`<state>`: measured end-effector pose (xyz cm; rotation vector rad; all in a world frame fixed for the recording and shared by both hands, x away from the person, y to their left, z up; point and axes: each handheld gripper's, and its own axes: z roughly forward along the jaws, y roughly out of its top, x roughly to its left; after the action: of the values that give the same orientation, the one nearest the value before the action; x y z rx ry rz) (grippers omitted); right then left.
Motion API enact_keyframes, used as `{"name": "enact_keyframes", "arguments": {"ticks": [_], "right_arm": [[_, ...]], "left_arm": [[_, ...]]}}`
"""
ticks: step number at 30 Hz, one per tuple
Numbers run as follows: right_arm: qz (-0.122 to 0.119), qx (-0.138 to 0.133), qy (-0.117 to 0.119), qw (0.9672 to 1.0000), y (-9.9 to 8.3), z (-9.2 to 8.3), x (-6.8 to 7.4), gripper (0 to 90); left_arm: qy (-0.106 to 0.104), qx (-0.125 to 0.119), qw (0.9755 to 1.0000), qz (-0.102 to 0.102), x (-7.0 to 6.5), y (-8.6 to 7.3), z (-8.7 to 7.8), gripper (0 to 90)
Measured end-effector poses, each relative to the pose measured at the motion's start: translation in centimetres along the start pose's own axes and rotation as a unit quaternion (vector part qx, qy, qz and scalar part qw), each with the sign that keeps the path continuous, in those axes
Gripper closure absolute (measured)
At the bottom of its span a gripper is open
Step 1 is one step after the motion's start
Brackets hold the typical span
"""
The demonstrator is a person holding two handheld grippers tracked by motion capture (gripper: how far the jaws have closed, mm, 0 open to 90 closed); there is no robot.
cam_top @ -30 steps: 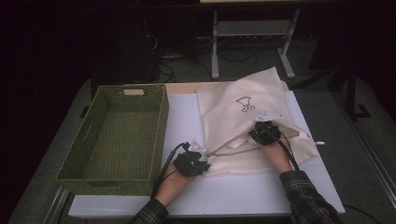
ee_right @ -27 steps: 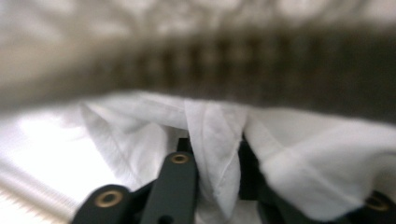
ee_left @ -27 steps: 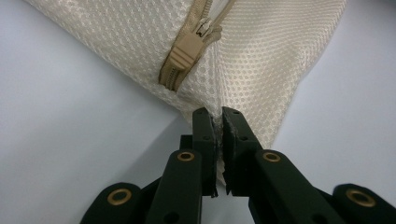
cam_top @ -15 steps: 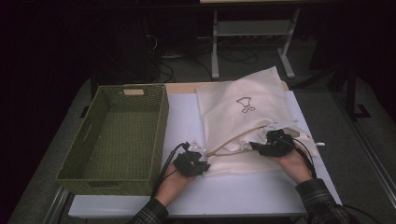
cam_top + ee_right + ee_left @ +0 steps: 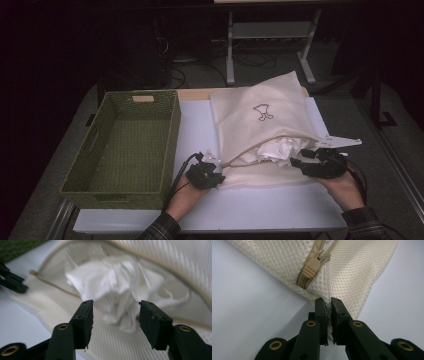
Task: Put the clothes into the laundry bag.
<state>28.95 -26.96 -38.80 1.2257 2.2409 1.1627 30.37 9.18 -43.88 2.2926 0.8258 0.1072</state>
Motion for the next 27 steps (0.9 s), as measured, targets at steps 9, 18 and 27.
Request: {"name": "enact_keyframes", "arguments": {"ticks": [9,18,27], "right_arm": [[-0.044,0.014,0.008,0.9989,1.9,2.7,1.3,86.6],[-0.052,0.093,-0.03,0.9939,0.4,6.9,-0.1,89.5],[-0.06,0.091,-0.053,0.9926,0.1,9.2,-0.4,89.8]], "left_arm": [[0.0,-0.001,1.0,-0.002,0.0,0.0,0.0,84.1],[0.0,0.0,1.0,0.0,0.0,0.0,0.0,84.1],[0.001,0.001,1.0,0.001,0.0,0.0,0.0,84.2]]}}
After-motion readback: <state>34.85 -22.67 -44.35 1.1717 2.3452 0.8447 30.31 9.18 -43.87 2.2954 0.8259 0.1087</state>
